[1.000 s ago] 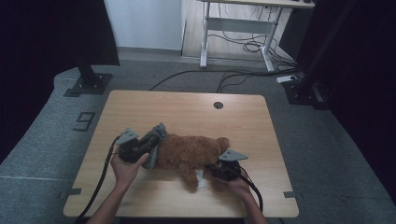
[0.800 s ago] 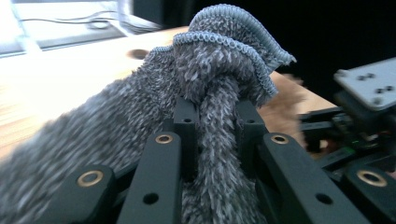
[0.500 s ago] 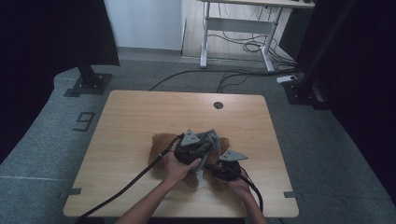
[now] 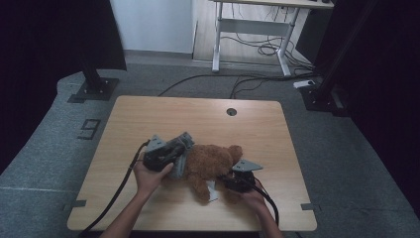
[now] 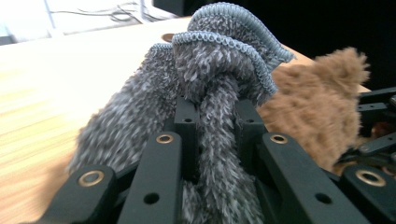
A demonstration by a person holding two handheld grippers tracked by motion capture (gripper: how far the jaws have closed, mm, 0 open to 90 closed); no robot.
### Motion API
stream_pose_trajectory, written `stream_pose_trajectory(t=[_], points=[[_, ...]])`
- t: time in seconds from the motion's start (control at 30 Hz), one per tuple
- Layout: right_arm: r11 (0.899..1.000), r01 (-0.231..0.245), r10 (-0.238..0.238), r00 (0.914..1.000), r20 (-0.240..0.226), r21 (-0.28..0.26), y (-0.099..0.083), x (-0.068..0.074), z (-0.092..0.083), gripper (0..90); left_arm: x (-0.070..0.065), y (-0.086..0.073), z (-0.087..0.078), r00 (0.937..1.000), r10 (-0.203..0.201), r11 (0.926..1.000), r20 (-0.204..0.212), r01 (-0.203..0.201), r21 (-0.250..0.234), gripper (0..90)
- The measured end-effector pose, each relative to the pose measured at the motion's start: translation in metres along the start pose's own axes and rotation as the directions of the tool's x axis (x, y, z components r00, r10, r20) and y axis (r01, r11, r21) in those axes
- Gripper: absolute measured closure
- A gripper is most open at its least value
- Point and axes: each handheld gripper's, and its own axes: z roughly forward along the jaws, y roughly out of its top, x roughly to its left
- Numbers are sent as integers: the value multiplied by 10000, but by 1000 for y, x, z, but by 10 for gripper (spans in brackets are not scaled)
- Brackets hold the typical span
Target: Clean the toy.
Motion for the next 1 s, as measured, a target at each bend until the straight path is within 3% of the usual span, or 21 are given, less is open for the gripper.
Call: stream_pose_trajectory(t=[0.3, 0.43, 0.5, 0.57, 0.77, 0.87, 1.0], points=[[10000, -45, 45, 10000, 12, 13, -1, 0, 0, 554, 33, -30, -16, 9933, -637, 9975, -959, 665, 254, 763], [10000, -94, 94, 10000, 31, 32, -1, -1, 0, 556, 50, -49, -10, 9857, -1054, 9875, -1311, 1193, 1032, 762], [9999, -152, 152, 9999, 0, 29, -1, -1, 0, 556, 55, -52, -10, 9838, -1310, 9826, -1220, 1452, 1162, 760], [9999, -154, 154, 9999, -15, 27, -1, -2, 0, 556, 54, -45, -13, 9846, -1361, 9851, -1094, 1462, 909, 760], [9999, -168, 168, 9999, -11, 9, -1, -2, 0, 556, 24, 11, -16, 9973, -371, 9989, -637, 387, 248, 758], [9999, -162, 162, 9999, 19, 10, -1, -2, 0, 556, 8, 36, -4, 9988, 151, 9998, -460, -143, 165, 758], [9999, -135, 135, 9999, 14, -1, -1, -2, -1, 555, -3, 48, 23, 9991, 341, 9974, -236, -325, 648, 758]])
